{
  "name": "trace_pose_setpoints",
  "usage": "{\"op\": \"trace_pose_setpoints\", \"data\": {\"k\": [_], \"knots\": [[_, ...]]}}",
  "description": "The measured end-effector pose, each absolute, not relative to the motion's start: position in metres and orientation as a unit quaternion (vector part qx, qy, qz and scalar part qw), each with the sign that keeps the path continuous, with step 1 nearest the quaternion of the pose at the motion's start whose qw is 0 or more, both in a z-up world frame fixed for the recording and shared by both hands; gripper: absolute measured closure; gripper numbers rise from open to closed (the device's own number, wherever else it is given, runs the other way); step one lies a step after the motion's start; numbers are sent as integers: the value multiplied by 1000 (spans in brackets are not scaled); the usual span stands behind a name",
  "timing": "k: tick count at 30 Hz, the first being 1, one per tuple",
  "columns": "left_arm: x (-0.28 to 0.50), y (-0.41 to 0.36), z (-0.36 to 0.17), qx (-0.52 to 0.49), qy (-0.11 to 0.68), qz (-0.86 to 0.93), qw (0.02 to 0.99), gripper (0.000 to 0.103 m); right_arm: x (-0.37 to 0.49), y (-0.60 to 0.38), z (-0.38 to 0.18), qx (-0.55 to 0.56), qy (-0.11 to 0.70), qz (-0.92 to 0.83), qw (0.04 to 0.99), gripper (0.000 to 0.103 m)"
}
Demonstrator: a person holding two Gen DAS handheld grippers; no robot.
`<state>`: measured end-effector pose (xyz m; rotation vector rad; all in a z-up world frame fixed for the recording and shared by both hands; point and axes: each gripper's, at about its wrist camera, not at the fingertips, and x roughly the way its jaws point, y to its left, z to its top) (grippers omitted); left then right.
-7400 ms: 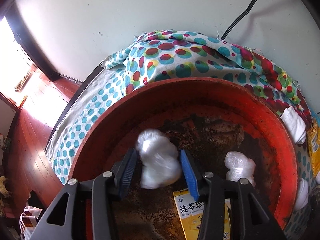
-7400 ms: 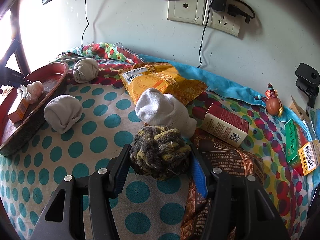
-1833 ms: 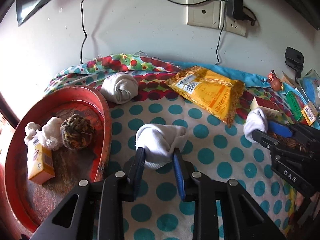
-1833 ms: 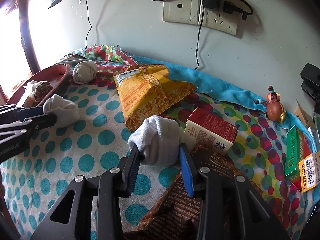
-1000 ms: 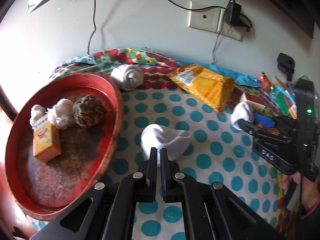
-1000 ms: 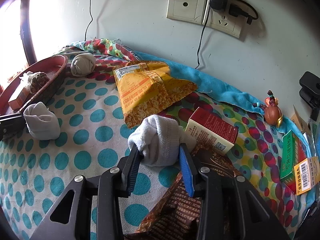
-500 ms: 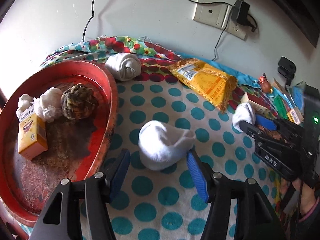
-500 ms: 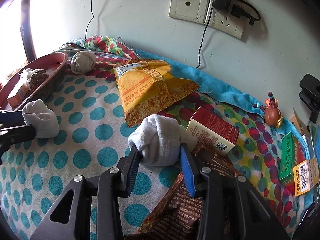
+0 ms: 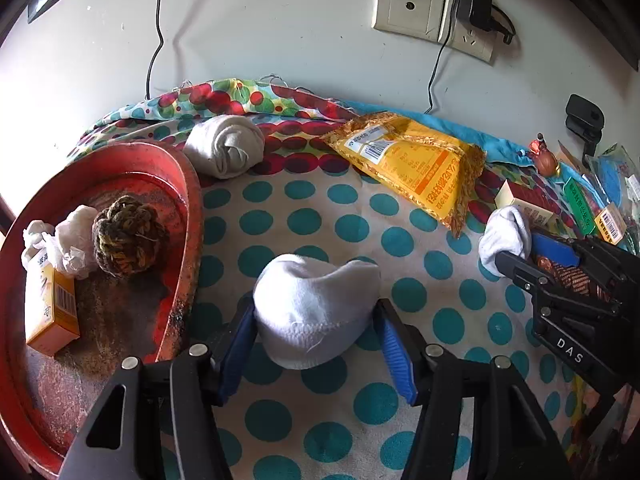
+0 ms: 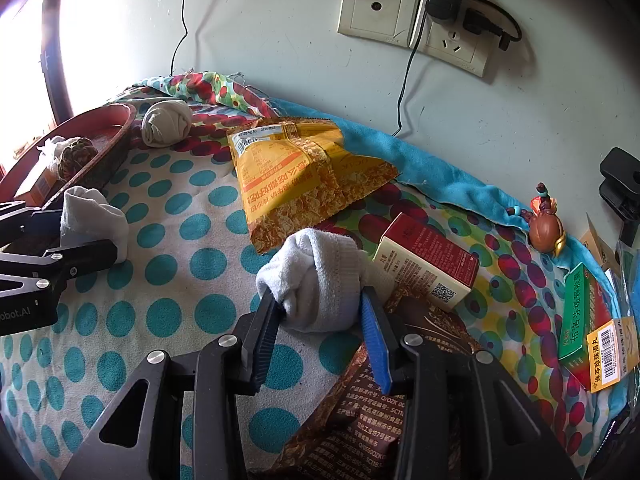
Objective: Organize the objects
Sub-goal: 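Grasp the white sock with the left tool while right holds another sock, then carry the white sock over the red tray and open the left tool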
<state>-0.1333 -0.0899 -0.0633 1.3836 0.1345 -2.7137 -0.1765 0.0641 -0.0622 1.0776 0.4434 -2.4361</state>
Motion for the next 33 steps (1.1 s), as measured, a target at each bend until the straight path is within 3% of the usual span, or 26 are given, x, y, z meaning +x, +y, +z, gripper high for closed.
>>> {"op": "trace_pose_setpoints", "data": {"k": [14, 33], "knots": [[-123, -68, -54, 437, 13, -899, 36, 49, -177, 62, -62, 389, 161, -880, 218, 65], [-84, -106, -33, 436, 4, -894, 100, 49, -177, 60, -62, 391, 162, -880, 215, 64]]}}
